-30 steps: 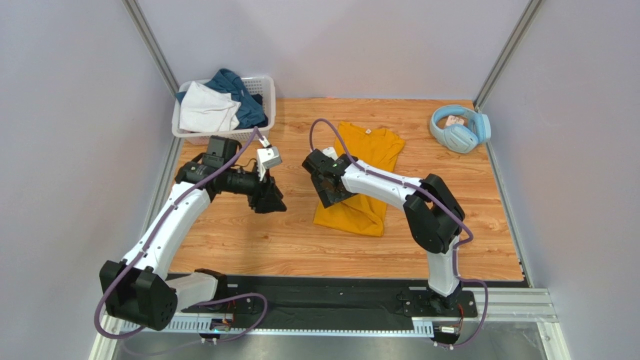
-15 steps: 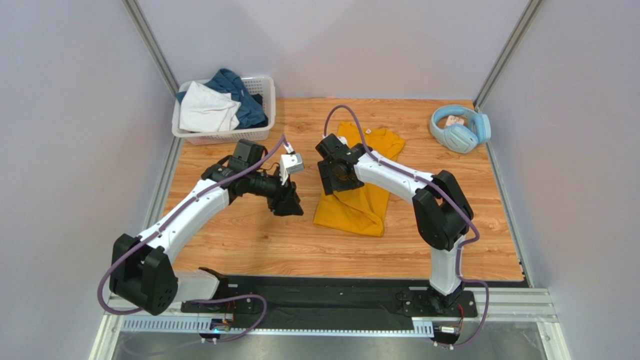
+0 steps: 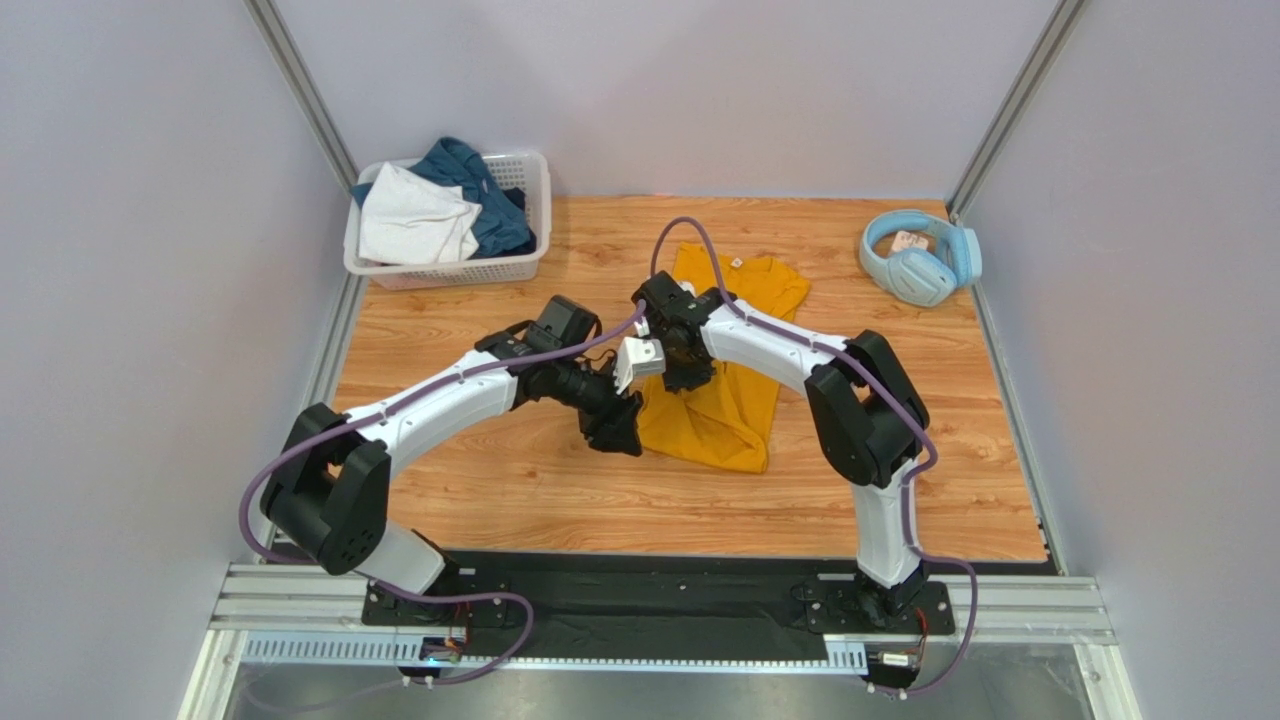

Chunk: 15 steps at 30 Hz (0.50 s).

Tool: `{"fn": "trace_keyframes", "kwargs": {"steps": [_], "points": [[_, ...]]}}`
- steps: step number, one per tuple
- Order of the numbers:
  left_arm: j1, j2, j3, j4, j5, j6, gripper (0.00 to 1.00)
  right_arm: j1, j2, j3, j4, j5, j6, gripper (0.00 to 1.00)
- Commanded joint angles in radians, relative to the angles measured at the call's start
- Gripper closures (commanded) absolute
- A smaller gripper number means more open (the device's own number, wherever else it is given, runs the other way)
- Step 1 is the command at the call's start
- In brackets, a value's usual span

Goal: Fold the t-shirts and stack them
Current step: Fold the tshirt

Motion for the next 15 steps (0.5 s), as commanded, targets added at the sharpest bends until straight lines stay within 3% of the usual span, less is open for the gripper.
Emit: {"fn": "trace_keyframes", "kwargs": {"steps": [1, 8, 15], "points": [[-0.007, -0.022, 0.040, 0.047, -0.009, 0.016, 0.41, -0.009, -0.001, 0.055, 0.009, -0.007, -0.006, 0.73], [-0.028, 0.033, 0.076, 0.059, -0.060, 0.045, 0.41, -0.011, -0.012, 0.064, -0.015, -0.048, -0.021, 0.63], [-0.042, 0.191, 0.159, 0.097, -0.087, 0.048, 0.42, -0.008, -0.060, 0.033, -0.006, -0.085, -0.027, 0.59]]}}
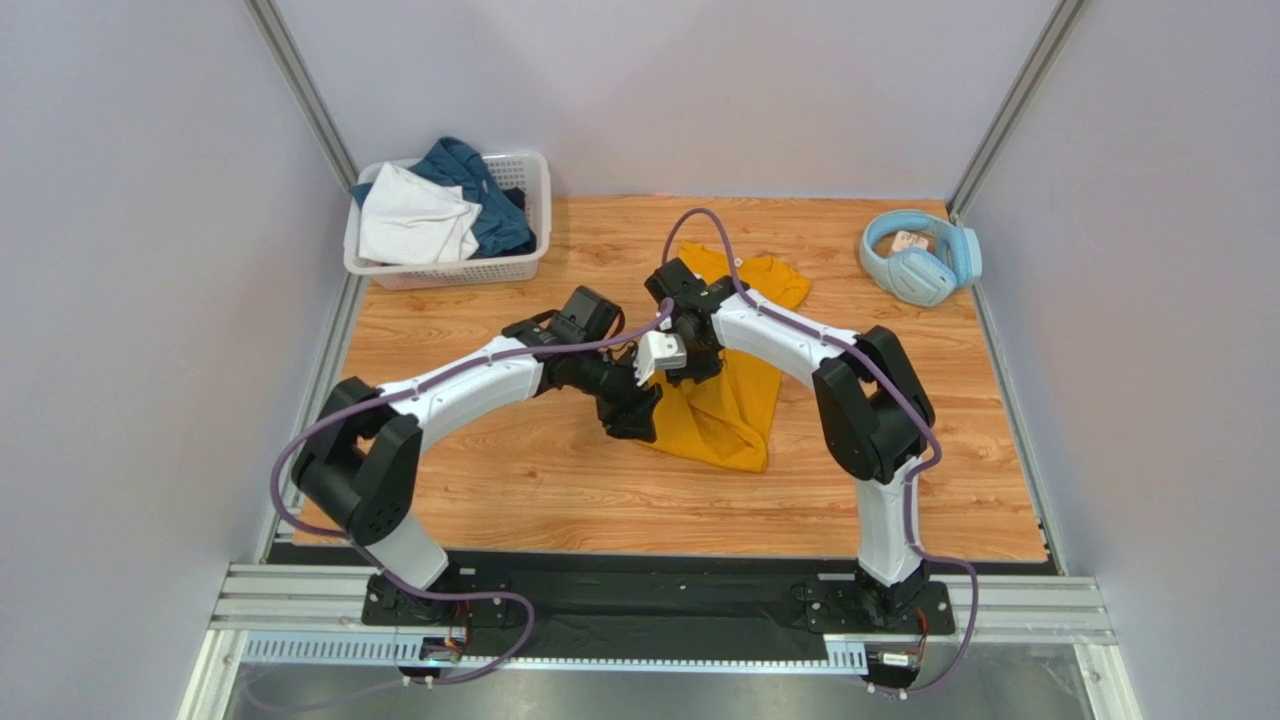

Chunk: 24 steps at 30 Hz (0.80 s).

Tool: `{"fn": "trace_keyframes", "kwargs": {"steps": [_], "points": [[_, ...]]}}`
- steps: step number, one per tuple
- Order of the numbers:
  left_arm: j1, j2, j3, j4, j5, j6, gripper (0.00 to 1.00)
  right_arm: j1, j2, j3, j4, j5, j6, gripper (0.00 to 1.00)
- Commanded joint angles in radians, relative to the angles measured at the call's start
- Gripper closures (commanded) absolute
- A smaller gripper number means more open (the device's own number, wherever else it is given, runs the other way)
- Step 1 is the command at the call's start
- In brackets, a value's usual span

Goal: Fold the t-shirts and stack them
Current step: Fold the tshirt

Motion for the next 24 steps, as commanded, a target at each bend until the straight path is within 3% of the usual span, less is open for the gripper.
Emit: {"fn": "trace_keyframes", "kwargs": {"steps": [1, 8, 16, 24], "points": [[-0.011, 0.103, 0.087, 0.064, -0.016, -0.003, 0.42, 0.030, -0.063, 0.008, 0.010, -0.005, -0.018, 0.59], [-0.036, 0.169, 0.153, 0.066, 0.048, -0.038, 0.43, 0.019, -0.042, 0.033, -0.002, -0.047, -0.024, 0.59], [-0.044, 0.241, 0.115, 0.109, 0.068, -0.069, 0.45, 0.021, -0.062, 0.042, 0.012, -0.095, -0.015, 0.59], [-0.022, 0.218, -0.040, 0.210, 0.005, -0.127, 0.52, 0.015, -0.098, 0.040, 0.009, -0.098, -0.023, 0.70]]}}
